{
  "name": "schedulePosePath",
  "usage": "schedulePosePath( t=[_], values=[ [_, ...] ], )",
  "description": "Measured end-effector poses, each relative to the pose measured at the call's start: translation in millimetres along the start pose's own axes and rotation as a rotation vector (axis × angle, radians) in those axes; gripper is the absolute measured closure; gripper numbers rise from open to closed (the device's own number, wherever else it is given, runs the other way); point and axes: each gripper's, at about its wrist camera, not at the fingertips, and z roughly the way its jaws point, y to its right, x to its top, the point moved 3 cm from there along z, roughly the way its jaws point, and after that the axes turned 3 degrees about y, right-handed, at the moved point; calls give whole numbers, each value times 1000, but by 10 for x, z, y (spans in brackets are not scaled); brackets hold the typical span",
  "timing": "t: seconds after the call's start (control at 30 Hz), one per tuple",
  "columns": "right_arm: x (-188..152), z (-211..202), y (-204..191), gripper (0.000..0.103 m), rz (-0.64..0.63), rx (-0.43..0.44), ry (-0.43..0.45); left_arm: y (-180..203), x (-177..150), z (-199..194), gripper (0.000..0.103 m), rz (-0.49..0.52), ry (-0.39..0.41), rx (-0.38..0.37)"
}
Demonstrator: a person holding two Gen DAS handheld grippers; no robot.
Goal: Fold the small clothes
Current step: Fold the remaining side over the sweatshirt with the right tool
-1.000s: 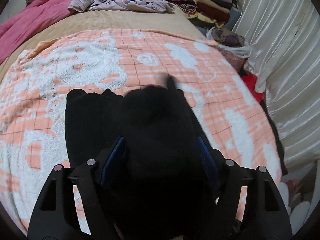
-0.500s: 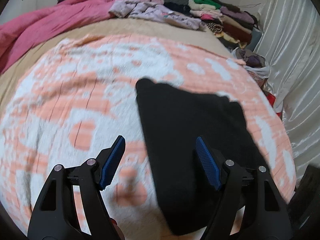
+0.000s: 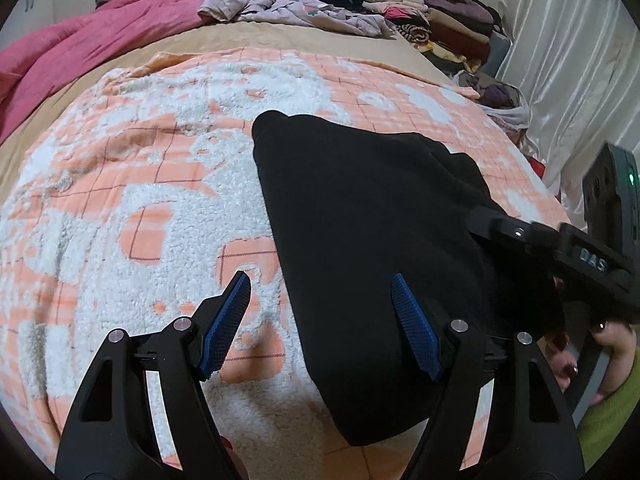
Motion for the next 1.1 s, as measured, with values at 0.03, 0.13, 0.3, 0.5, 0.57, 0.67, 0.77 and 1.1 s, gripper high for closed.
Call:
schedulePosePath(
  t=[0.03, 0.13, 0.3, 0.5, 0.57, 0.67, 0.77, 1.1],
  values=[
    [-25, -13, -40, 39, -42, -11, 2, 6, -2, 3, 38, 0, -2, 0],
    [11, -8, -176, 75, -155, -45, 13, 33, 1, 7, 38, 5, -4, 1],
    [59, -213, -425, 81, -355, -68, 67, 95, -2, -19, 38, 8, -2, -10],
    [92, -159, -281, 81, -413, -131, 76, 156, -29, 20, 38, 20, -15, -20],
    [50, -80, -90, 81, -368, -140, 57, 177, -46, 32, 38, 24, -20, -24],
    [-7, -54, 92, 81, -300, -109, 65, 210, -70, 42, 38, 35, -24, -25],
    [-55, -14, 171, 78, -272, -121, 78, 229, -88, 55, 38, 37, -30, -28],
    [-186, -322, 150, 35, -178, -123, 91, 186, -140, 54, 38, 37, -35, -16]
  ],
)
